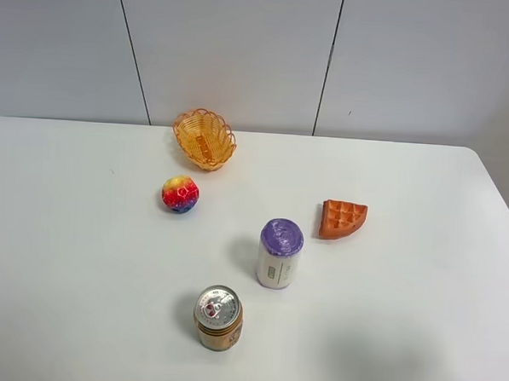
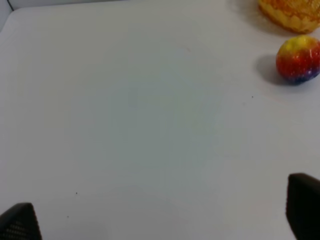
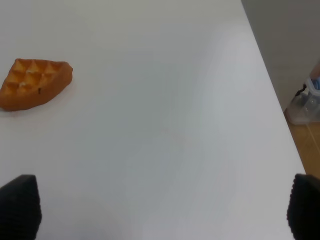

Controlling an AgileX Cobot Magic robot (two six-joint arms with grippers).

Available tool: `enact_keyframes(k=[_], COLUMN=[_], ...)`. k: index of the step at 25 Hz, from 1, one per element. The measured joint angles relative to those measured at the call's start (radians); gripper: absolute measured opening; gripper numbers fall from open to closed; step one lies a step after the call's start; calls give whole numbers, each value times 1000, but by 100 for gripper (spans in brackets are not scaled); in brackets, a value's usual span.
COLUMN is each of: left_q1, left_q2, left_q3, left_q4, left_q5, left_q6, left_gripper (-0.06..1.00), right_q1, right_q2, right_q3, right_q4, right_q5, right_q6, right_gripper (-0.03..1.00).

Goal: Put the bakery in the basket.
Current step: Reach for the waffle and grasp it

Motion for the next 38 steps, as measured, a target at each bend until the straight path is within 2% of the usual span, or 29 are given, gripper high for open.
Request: enact_keyframes(k=[13,20,26,32,38], left_q1=[0,0,0,0,0], left_q2=[0,0,0,0,0], left_q3=[0,0,0,0,0], left_q4=[0,0,0,0,0], left_q5=[0,0,0,0,0], left_q6=[0,0,0,0,0], left_gripper=[100,100,100,100,100], right_q1=[0,0,0,0,0], right_q2=[0,184,418,722,1041], right_q3=[0,-23,-207,-470,-701], right_q4=[0,0,-28,-23,62], right_q5=[0,0,1,6,54], right_q6=[0,0,0,6,17], right_gripper=[99,99,99,99,99])
